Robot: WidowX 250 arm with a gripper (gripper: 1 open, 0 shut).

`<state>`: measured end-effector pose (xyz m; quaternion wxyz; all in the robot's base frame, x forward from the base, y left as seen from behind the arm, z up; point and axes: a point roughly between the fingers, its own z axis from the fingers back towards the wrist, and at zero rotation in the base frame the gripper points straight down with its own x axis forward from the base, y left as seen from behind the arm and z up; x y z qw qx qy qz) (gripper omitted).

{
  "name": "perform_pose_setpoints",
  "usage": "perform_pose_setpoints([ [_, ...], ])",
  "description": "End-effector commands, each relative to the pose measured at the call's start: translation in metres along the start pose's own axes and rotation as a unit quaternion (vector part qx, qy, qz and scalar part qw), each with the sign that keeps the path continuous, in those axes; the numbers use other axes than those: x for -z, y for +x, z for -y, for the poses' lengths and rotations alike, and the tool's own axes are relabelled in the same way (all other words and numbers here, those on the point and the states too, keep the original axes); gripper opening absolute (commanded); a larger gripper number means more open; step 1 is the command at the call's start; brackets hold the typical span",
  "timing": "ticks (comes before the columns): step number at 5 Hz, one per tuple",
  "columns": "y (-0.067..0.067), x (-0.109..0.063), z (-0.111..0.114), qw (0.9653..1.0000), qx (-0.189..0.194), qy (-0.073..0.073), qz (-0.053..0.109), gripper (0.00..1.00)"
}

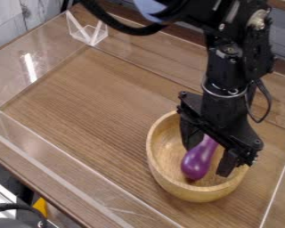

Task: Put the purple eggplant in the brown bowl

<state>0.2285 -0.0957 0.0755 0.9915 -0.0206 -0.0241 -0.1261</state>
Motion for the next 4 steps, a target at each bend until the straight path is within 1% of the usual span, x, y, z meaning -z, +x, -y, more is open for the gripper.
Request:
perform_pose_setpoints([
  [1,0.01,-0.016,-0.001,0.9993,-0.024,0.001,0.029,1.0],
  [3,0.013,-0.035,-0.015,0.9995,0.016,-0.003,0.026,1.0],
  [4,0.015,-0.062,-0.028,0.9985,0.031,-0.009,0.044,1.0],
])
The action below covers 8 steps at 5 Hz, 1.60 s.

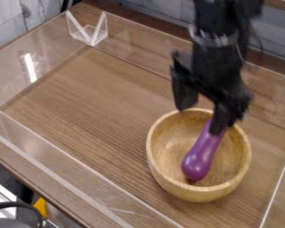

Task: Put the purple eggplant in the brown bowl

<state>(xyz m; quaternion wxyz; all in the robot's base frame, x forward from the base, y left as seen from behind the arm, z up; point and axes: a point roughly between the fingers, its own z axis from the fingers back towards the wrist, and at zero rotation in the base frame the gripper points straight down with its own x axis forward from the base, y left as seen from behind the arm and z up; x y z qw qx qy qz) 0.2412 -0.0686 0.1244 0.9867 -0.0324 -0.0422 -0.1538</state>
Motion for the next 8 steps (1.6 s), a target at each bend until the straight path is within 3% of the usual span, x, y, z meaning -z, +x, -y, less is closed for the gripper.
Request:
perform_pose_setpoints([
  [1,0.008,-0.036,-0.016,0.9992,0.011,-0.001,0.039,1.0],
  [2,0.006,-0.059,-0.05,0.9978,-0.033,0.009,0.056,1.0],
  [3,0.0,-0.071,-0.085,0.9951,-0.071,0.022,0.065,1.0],
  [4,0.002,-0.067,-0.069,0.9891,-0.13,0.033,0.062,0.0],
  [5,-0.002,-0.068,-0.06,0.9801,-0.183,0.048,0.061,1.0],
  [6,-0.01,-0.072,-0.058,0.9815,-0.173,0.053,0.062,0.0],
  [7,-0.009,-0.077,-0.057,0.9825,-0.165,0.056,0.066,1.0],
  [8,-0.012,-0.075,-0.048,0.981,-0.172,0.062,0.066,0.0],
])
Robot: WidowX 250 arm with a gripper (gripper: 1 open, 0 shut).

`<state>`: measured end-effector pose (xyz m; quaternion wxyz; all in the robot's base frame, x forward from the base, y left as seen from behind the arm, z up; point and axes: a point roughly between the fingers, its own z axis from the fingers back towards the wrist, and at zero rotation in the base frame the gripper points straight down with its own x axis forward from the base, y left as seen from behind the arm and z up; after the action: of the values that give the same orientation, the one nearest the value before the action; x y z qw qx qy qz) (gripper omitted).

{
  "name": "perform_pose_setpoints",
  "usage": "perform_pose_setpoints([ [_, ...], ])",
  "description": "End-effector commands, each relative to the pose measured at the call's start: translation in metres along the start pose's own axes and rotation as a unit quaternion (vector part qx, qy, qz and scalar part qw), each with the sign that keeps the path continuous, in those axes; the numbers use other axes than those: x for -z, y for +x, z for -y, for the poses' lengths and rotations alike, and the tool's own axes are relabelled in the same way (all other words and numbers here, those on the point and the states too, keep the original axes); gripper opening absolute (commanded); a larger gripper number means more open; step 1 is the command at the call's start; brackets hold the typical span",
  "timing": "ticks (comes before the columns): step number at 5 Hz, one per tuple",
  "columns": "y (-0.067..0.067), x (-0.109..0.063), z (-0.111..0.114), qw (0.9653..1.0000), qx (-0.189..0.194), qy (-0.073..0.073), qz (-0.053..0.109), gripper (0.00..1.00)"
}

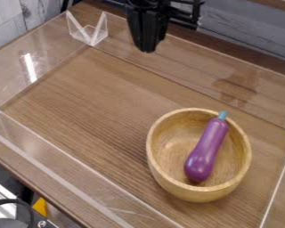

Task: Put the purple eggplant in the brown bowl

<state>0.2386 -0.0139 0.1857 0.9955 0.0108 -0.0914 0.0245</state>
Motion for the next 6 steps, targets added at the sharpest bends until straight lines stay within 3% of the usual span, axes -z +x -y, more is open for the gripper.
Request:
perform_pose_setpoints([
  [1,0.012,0.005,-0.002,0.9997,0.024,-0.001,0.009,1.0],
  [2,0.022,0.02,-0.008,0.9997,0.023,0.0,0.002,1.0],
  [3,0.038,0.032,-0.017,0.9998,0.007,0.004,0.019,1.0],
  [6,0.053,0.063,-0.034,0.9981,-0.029,0.017,0.052,1.0],
])
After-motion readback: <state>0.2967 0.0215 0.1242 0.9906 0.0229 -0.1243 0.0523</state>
